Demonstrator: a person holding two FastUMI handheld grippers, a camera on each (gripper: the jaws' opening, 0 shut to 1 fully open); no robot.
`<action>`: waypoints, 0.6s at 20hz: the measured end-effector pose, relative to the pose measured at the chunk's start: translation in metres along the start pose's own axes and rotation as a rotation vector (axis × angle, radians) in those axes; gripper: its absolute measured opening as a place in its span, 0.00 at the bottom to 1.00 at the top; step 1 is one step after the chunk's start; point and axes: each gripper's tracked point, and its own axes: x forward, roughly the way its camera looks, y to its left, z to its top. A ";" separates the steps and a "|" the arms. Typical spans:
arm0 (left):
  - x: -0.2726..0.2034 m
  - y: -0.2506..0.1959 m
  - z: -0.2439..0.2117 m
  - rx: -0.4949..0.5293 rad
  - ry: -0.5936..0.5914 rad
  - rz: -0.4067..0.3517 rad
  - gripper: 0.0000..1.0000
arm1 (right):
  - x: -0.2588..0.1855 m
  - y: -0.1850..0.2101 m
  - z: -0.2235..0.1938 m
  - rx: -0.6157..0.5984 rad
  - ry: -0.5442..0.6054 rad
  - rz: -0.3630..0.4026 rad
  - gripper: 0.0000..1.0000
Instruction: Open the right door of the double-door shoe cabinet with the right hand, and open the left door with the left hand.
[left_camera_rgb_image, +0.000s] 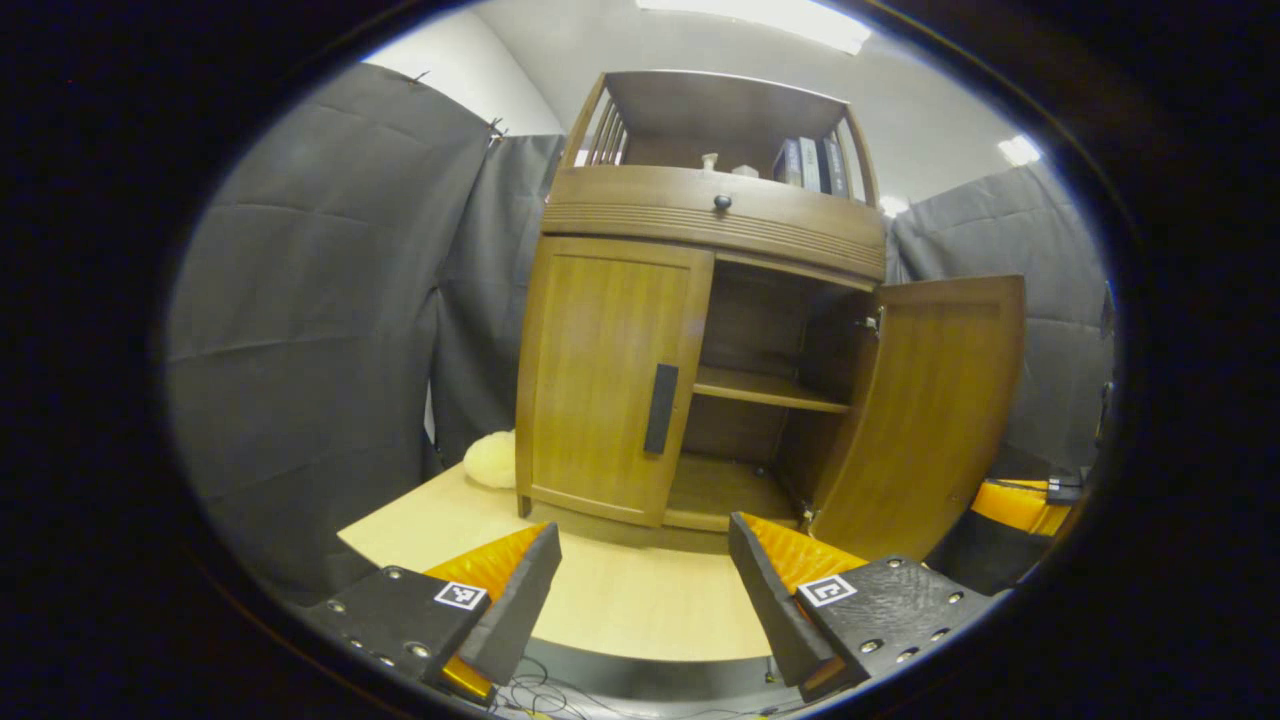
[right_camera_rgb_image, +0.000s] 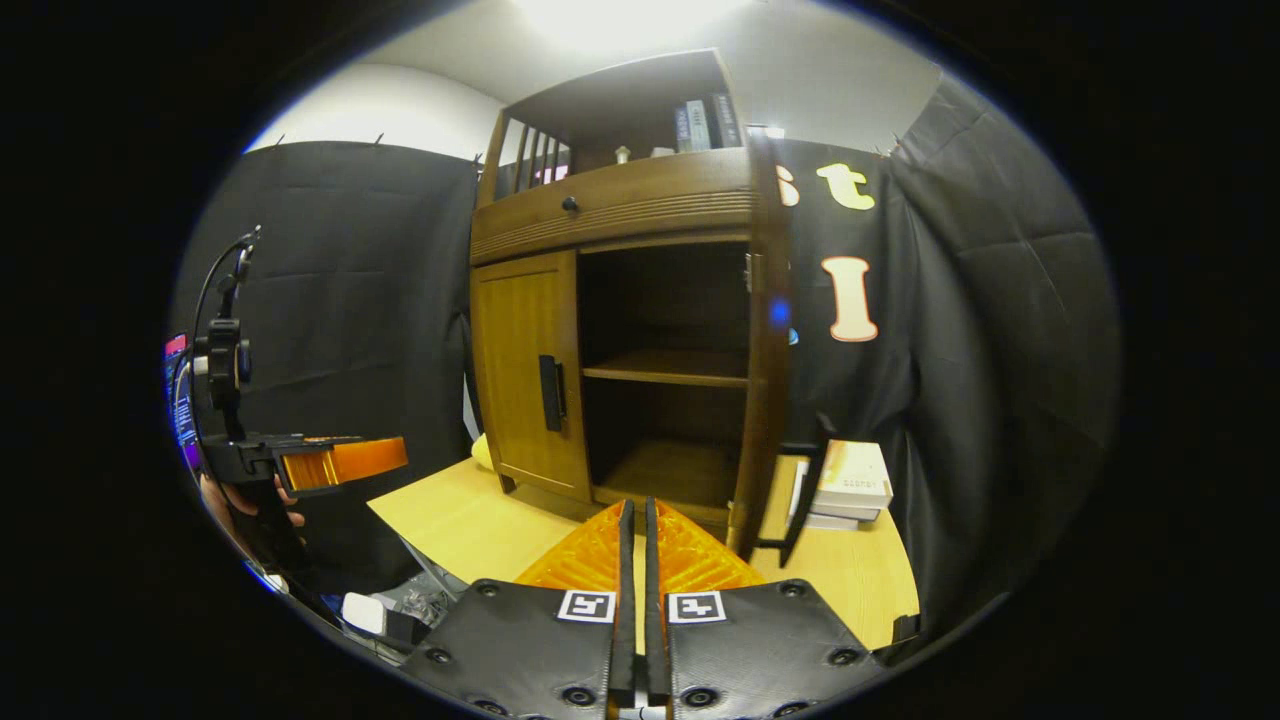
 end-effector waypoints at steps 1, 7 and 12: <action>0.008 0.008 0.007 0.009 -0.004 -0.013 0.99 | 0.009 0.009 0.004 -0.008 -0.002 0.000 0.07; 0.039 0.062 0.045 0.080 -0.113 -0.014 0.98 | 0.061 0.049 0.026 0.004 -0.013 -0.047 0.07; 0.064 0.066 0.041 0.046 -0.107 -0.093 0.99 | 0.092 0.068 0.038 0.041 -0.030 -0.088 0.48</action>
